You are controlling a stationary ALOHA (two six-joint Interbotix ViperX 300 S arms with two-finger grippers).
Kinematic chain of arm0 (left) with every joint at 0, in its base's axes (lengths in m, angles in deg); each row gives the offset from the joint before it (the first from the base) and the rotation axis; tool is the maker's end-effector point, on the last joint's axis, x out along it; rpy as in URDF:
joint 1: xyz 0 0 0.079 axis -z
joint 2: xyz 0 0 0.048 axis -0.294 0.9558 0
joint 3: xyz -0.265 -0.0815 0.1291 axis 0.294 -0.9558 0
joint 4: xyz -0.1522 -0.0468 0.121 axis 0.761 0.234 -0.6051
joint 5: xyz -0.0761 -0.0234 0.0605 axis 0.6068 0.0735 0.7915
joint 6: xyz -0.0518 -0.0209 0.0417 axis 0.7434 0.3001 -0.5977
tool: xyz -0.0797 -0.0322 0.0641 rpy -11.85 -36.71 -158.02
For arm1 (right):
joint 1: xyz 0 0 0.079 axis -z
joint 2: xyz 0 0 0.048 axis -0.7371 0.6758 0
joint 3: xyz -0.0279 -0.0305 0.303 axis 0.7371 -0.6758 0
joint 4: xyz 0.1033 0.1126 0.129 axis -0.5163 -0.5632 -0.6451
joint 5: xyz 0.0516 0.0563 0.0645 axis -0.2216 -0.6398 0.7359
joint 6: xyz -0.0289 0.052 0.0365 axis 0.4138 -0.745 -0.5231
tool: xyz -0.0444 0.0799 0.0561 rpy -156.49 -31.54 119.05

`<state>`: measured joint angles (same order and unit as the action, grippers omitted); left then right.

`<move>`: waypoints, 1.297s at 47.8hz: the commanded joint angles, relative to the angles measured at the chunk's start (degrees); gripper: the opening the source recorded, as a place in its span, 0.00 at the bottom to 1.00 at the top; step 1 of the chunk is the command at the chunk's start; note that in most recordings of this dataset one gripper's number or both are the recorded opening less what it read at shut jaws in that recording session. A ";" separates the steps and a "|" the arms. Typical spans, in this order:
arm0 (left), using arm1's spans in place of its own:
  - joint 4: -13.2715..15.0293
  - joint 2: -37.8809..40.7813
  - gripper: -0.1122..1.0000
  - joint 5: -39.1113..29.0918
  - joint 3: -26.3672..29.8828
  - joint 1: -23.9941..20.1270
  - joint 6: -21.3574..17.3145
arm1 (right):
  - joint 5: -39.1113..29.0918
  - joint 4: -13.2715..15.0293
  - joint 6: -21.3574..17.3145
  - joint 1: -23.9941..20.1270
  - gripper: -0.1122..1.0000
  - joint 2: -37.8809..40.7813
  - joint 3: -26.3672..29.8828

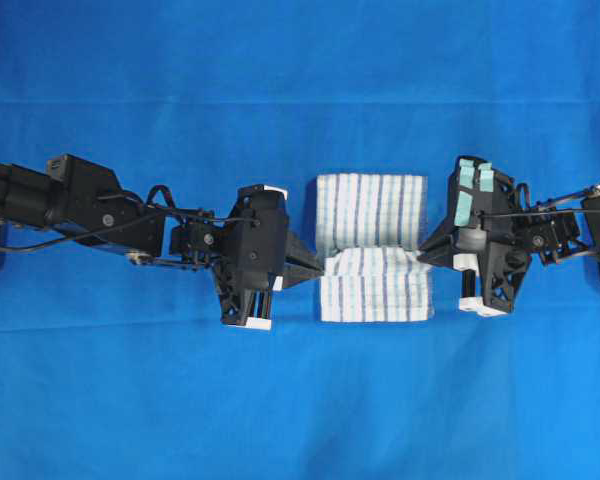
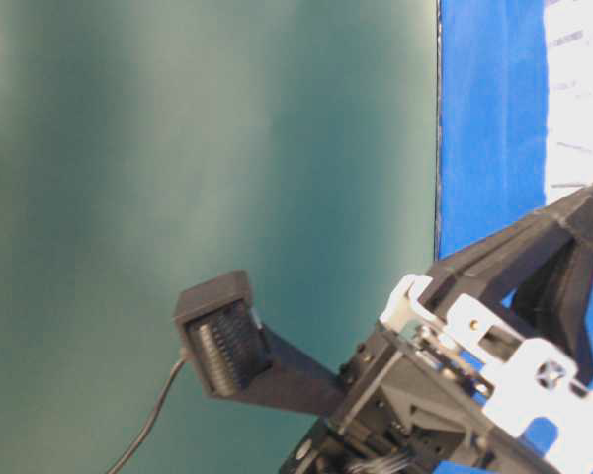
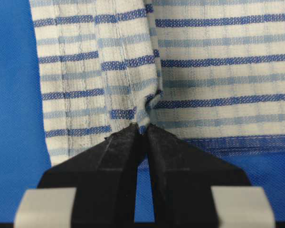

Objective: Fold the blue towel.

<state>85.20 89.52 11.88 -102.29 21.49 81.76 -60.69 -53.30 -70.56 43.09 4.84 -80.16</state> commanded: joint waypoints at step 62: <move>0.00 -36.39 0.62 -10.99 -12.83 0.44 -6.15 | -24.96 5.98 -1.41 -5.27 0.60 -35.95 3.52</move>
<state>85.20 57.35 0.54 -114.15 22.28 75.34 -84.50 -47.85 -72.14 37.99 -28.12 -77.26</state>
